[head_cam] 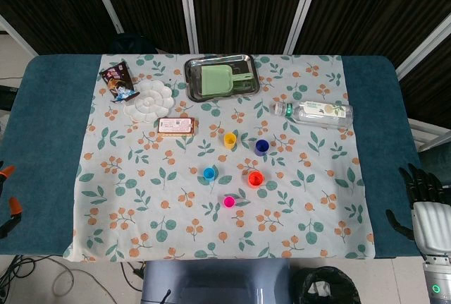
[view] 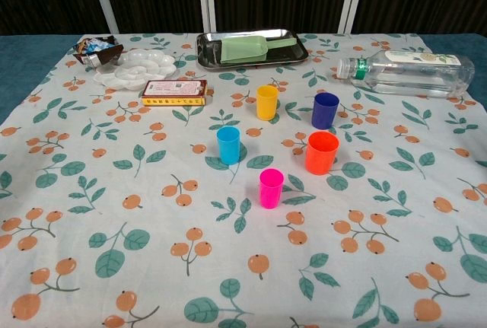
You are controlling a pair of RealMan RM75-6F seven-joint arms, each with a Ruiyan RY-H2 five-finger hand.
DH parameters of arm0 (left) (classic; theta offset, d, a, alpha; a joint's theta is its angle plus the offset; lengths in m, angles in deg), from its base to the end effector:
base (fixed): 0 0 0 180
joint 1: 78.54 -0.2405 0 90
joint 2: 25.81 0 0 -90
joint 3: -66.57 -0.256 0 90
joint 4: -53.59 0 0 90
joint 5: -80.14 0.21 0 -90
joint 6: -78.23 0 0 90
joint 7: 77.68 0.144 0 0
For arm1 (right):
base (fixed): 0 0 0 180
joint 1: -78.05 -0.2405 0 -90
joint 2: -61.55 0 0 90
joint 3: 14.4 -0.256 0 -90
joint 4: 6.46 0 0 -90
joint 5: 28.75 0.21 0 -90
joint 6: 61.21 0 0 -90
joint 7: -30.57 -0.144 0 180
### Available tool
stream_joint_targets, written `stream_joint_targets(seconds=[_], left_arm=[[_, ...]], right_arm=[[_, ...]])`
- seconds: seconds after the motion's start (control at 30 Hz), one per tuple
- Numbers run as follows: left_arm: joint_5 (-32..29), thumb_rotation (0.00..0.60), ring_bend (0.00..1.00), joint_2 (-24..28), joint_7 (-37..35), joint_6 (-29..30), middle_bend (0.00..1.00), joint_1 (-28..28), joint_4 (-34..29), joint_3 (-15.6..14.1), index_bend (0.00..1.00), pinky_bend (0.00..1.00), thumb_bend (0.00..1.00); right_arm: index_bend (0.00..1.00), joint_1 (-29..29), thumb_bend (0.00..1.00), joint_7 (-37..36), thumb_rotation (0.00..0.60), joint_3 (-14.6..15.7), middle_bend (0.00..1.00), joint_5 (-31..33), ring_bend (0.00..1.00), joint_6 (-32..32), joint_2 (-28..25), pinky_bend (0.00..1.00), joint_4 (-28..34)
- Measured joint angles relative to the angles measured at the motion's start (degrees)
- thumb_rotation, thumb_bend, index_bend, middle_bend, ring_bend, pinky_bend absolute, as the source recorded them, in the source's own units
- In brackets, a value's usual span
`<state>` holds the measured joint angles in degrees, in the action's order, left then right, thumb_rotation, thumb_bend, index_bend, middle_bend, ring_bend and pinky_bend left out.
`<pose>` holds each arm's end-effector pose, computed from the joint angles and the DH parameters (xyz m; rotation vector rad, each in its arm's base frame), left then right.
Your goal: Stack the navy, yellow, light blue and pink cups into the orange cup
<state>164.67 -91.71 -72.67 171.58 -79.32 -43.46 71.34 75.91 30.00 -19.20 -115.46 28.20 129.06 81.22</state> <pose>-0.3029 0.1553 0.1678 -1.2009 -0.8617 -0.9336 -0.3217 -0.1730 0.1617 1.3064 -0.8363 0.9353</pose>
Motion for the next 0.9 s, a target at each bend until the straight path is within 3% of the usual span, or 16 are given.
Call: stream_joint_targets(seconds=[0.9], left_arm=[[0.07, 0.6, 0.0, -0.06, 0.0, -0.18, 0.08, -0.06, -0.31, -0.23, 0.17, 0.0, 0.61]], right_arm=[[0.0, -0.7, 0.37, -3.11, 0.6, 1.38, 0.0, 0.23, 0.02, -3.84, -1.59, 0.06, 2.23]])
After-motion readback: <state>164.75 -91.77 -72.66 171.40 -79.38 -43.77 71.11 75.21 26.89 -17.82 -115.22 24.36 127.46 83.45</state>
